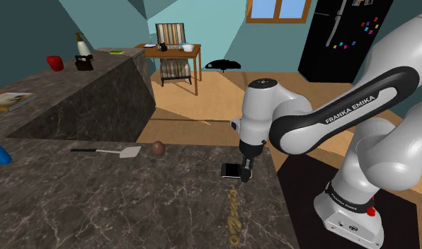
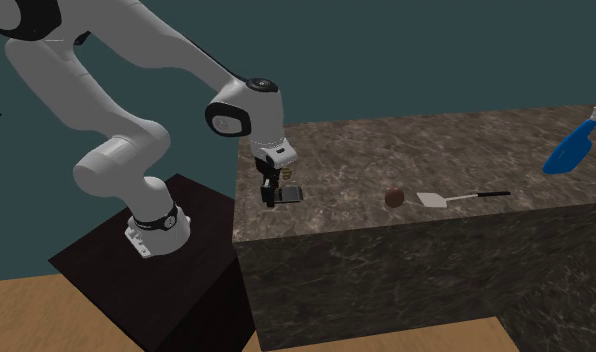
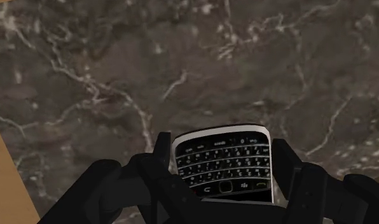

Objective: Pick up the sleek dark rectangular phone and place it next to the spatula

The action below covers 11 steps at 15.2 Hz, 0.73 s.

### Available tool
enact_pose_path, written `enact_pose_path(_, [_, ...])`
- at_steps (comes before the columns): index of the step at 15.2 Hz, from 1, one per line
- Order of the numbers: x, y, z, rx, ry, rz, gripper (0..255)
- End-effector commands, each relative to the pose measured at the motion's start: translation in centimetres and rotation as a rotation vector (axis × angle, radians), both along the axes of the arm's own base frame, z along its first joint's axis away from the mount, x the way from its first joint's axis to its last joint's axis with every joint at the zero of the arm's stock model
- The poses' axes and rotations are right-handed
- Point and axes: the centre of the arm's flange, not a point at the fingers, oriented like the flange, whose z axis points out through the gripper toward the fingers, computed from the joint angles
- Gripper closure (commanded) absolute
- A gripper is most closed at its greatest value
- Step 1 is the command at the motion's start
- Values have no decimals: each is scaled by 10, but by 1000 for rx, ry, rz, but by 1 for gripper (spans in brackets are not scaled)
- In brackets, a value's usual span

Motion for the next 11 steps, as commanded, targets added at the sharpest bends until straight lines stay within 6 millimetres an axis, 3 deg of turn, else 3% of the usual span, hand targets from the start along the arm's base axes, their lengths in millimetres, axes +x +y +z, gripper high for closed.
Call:
enact_pose_path(1, [0,0,0,0,0,0,255])
enact_pose_path(8, [0,0,0,0,0,0,255])
enact_pose_path(11, [0,0,16,0,0,0,255])
